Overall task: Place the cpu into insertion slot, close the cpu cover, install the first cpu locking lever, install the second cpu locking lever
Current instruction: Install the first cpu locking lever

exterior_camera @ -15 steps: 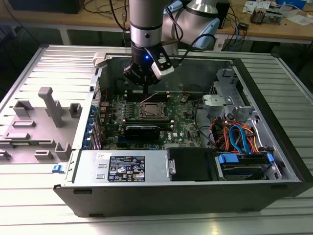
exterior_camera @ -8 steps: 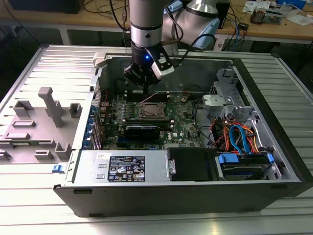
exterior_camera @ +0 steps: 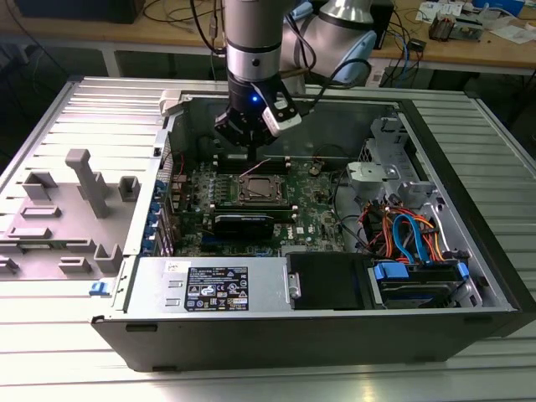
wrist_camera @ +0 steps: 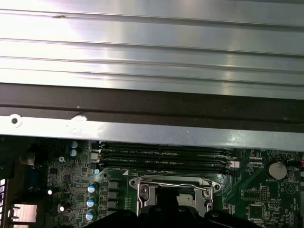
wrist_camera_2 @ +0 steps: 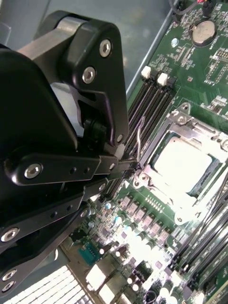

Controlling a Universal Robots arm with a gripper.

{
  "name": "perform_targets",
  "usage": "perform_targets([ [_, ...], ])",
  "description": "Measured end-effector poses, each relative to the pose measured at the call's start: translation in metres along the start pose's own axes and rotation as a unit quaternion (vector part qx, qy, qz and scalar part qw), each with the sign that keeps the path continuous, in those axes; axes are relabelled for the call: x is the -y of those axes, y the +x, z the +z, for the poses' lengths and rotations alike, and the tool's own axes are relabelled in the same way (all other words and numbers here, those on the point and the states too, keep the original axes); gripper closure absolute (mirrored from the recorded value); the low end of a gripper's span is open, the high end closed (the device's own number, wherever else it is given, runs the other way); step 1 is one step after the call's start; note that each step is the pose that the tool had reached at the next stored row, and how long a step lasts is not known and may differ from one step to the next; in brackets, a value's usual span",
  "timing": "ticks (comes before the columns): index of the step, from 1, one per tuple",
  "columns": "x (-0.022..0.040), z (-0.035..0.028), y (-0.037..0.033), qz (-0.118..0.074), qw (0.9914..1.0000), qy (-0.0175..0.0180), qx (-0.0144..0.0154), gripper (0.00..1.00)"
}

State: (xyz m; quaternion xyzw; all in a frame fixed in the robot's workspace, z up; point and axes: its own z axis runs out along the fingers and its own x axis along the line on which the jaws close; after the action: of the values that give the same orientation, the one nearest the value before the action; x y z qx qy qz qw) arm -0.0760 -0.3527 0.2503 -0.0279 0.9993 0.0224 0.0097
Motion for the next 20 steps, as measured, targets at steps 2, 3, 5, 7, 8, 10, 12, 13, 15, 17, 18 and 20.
perform_targets([
  [2, 0.0003, 0.0025, -0.0032, 0.0, 1.0, 0.0001, 0.0, 0.89],
  [3, 0.0003, 0.0046, -0.0035, 0.0, 1.0, 0.0, 0.0, 0.89],
  [5, 0.0005, 0.0078, -0.0034, 0.0, 1.0, 0.0001, 0.0, 0.89],
  [7, 0.0007, 0.0105, -0.0035, 0.0, 1.0, 0.0001, 0.0, 0.89],
  [8, 0.0007, 0.0113, -0.0036, 0.0, 1.0, 0.0, 0.0, 0.89],
  [10, 0.0008, 0.0123, -0.0038, 0.0, 1.0, -0.0005, 0.0, 0.89],
  [12, 0.0008, 0.0126, -0.0038, 0.0, 0.99999, -0.0033, 0.0002, 0.89],
  [13, 0.0007, 0.0126, -0.0038, 0.0, 0.99999, -0.0035, 0.0002, 0.89],
  [15, 0.0007, 0.0126, -0.0038, 0.0, 0.99999, -0.0036, 0.0002, 0.89],
  [17, 0.0008, 0.0126, -0.0038, 0.0, 0.99999, -0.0039, 0.0002, 0.89],
  [18, 0.0008, 0.0126, -0.0038, 0.0, 0.99999, -0.0041, 0.0002, 0.89],
  [20, 0.0008, 0.0126, -0.0036, 0.0, 0.99999, -0.0042, 0.0002, 0.89],
])
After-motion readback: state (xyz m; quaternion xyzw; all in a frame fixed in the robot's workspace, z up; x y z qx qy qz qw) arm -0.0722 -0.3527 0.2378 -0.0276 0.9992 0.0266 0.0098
